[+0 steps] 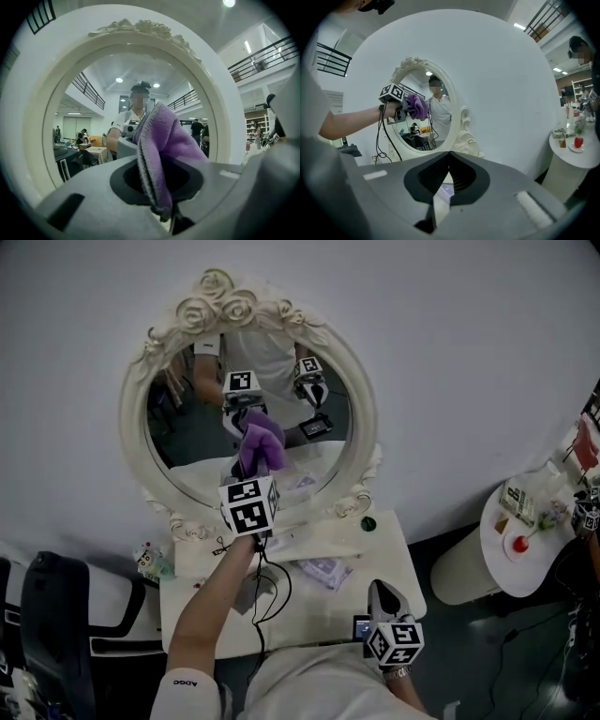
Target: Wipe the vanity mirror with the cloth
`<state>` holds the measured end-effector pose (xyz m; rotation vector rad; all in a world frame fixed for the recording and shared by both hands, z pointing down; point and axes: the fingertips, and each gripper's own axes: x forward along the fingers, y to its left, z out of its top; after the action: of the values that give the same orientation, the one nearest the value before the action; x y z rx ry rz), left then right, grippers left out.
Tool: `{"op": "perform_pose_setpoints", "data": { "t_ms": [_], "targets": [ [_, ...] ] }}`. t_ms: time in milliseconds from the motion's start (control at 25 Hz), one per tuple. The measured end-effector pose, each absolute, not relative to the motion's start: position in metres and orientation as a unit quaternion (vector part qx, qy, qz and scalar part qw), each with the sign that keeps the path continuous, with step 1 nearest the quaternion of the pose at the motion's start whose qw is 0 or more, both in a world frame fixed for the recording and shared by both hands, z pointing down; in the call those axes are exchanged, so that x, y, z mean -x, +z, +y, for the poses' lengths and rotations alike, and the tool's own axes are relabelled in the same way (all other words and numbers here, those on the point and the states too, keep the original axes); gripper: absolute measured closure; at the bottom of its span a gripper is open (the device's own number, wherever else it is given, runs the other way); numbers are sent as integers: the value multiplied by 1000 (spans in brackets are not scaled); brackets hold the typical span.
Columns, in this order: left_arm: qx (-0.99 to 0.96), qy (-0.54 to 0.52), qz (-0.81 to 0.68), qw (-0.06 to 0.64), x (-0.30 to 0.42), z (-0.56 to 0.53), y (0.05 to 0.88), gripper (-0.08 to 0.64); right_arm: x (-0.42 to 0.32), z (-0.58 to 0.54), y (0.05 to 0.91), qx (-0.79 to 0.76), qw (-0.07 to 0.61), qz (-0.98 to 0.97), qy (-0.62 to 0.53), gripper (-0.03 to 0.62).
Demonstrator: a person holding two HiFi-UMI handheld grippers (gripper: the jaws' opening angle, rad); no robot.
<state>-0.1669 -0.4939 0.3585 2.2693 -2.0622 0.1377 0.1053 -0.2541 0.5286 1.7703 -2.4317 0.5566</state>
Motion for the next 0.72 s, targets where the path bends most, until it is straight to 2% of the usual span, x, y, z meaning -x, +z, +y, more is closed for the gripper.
{"op": "perform_pose_setpoints", "data": {
  "t_ms": [320,720],
  "targets": [
    [-683,50,-728,34,270,-469,356,503,-42,-263,531,-520,49,-834,179,584],
    [-621,45,-782,42,357,-448,355,503,-2,-270,531,-493,51,-850,180,584]
  ]
}}
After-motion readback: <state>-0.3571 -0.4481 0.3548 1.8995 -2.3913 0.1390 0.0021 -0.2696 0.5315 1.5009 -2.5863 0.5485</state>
